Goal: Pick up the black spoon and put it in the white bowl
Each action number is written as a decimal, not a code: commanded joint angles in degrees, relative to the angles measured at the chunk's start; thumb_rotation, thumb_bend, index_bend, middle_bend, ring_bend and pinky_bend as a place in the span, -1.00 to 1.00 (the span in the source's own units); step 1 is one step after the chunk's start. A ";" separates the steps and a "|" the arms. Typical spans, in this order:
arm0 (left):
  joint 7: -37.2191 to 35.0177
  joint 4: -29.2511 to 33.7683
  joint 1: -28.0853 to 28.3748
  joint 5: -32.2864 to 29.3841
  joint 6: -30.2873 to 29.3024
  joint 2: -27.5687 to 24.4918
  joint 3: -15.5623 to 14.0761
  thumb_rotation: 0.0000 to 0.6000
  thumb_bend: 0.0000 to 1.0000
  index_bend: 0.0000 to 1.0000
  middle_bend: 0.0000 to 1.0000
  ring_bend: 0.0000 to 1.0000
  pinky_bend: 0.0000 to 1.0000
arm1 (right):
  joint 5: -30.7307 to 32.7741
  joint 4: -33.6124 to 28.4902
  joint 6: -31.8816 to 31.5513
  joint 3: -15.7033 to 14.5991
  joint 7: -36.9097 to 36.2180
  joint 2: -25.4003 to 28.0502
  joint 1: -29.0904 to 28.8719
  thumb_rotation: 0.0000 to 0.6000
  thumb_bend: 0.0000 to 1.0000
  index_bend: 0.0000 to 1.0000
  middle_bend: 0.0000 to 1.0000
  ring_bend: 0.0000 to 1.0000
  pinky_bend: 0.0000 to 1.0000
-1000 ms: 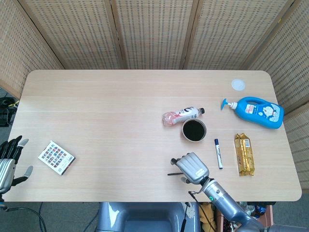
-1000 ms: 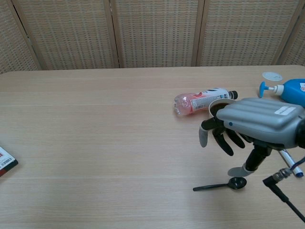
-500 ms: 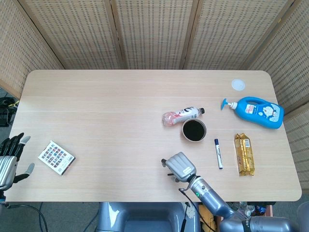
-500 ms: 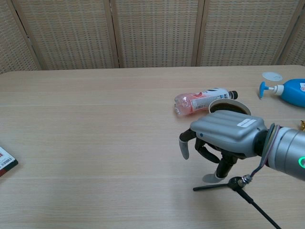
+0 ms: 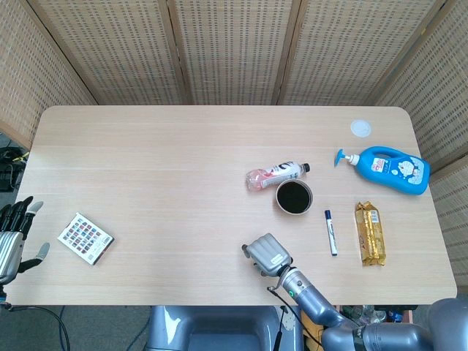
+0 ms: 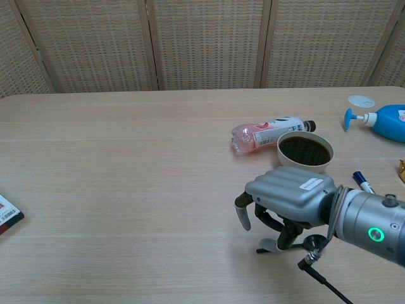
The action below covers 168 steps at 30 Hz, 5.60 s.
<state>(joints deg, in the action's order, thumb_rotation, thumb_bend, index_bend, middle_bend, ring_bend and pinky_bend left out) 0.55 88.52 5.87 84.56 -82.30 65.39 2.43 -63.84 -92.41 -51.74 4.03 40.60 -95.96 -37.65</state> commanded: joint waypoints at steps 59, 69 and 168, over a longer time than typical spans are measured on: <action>-0.72 -0.58 0.04 -1.00 0.58 0.30 -0.52 1.00 -0.28 -0.88 -1.00 -1.00 -1.00 | 0.87 9.92 -1.38 -4.60 -2.35 -5.04 -0.15 1.00 -0.02 0.11 0.78 0.80 0.84; -1.12 -0.79 -0.29 -1.02 0.12 0.25 -0.54 1.00 -0.28 -0.88 -1.00 -1.00 -1.00 | 0.50 10.32 -1.51 -4.85 -3.17 -5.29 0.34 1.00 -0.01 0.17 0.79 0.80 0.85; -0.47 -0.38 -1.58 -1.98 -0.07 0.59 -0.79 1.00 -0.28 -0.88 -1.00 -1.00 -1.00 | 12.51 30.73 24.14 9.34 -49.74 6.90 -12.26 1.00 0.41 0.36 0.83 0.83 0.88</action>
<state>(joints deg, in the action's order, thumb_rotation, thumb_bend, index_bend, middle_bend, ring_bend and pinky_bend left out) 0.07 88.14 4.30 82.59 -82.37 65.97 1.65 -51.61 -62.02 -27.87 13.33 -9.33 -88.85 -49.66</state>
